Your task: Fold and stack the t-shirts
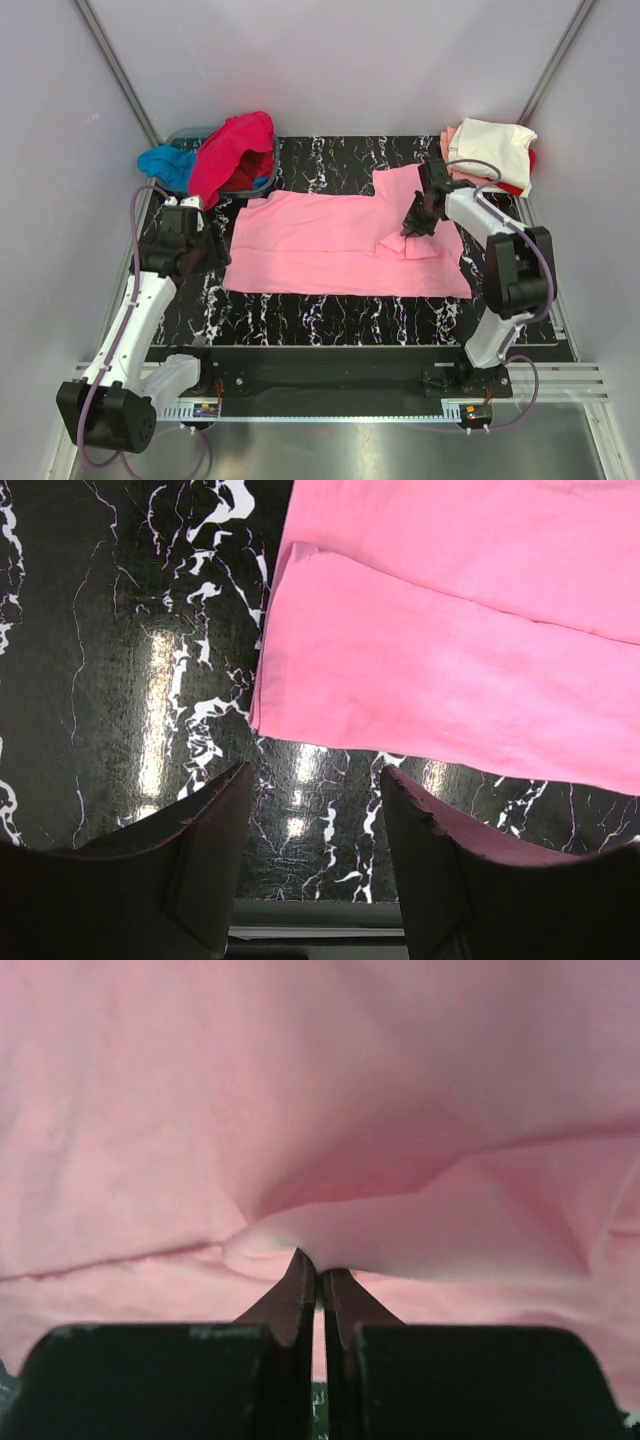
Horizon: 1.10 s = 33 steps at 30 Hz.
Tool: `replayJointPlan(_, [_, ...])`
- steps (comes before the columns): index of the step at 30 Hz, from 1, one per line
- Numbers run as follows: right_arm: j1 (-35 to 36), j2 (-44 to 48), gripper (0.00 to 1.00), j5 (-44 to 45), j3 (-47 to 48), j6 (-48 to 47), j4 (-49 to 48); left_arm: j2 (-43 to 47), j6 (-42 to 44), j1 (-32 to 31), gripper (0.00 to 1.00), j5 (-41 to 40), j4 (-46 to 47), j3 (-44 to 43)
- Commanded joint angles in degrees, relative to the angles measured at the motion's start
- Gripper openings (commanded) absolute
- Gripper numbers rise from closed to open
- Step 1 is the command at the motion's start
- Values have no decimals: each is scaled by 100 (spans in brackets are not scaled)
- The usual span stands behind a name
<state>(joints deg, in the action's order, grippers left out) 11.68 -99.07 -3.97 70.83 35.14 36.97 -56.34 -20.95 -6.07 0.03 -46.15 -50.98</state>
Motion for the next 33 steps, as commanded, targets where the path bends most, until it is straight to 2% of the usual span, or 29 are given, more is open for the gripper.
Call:
replayJointPlan(1, [-25, -586, 2, 379, 878, -288, 284, 97, 91, 9, 58, 102, 247, 27])
replayJointPlan(7, [-140, -1439, 10, 721, 1837, -349, 592, 88, 109, 9, 58, 172, 264, 27])
replayJointPlan(9, [-201, -1632, 16, 713, 2091, -384, 601, 88, 109, 9, 58, 181, 265, 27])
replayJointPlan(10, [-219, -1712, 32, 696, 2189, -437, 609, 88, 117, 9, 59, 190, 265, 18])
replayJointPlan(12, [-245, -1966, 52, 757, 2556, -507, 776, 88, 117, 9, 59, 208, 265, 27])
replayJointPlan(13, [-254, -2046, 60, 914, 2689, -525, 855, 88, 109, 9, 59, 208, 265, 36])
replayJointPlan(14, [-272, -2186, 63, 959, 2812, -551, 977, 79, 109, 9, 58, 234, 282, 36])
replayJointPlan(19, [-394, -2512, 67, 1696, 3998, -841, 1478, 70, 109, 0, 59, 217, 273, 53])
replayJointPlan(21, [-412, -2303, 67, 1794, 4193, -903, 1690, 62, 109, -9, 59, 217, 282, 36])
replayJointPlan(26, [-412, -750, 66, 1610, 2738, -763, 1120, 52, 100, -9, 58, 190, 265, 36])
replayJointPlan(28, [-430, -187, 64, 1400, 1736, -622, 770, 88, 91, -9, 59, 199, 273, 53])
replayJointPlan(29, [-439, -44, 62, 1251, 1098, -578, 620, 96, 82, -9, 58, 190, 282, 45])
replayJointPlan(30, [-447, 71, 59, 893, 821, -534, 436, 97, 82, -9, 58, 199, 282, 53])
replayJointPlan(33, [-456, 116, 59, 460, 222, -446, 83, 61, 91, -9, 58, 208, 273, 53])
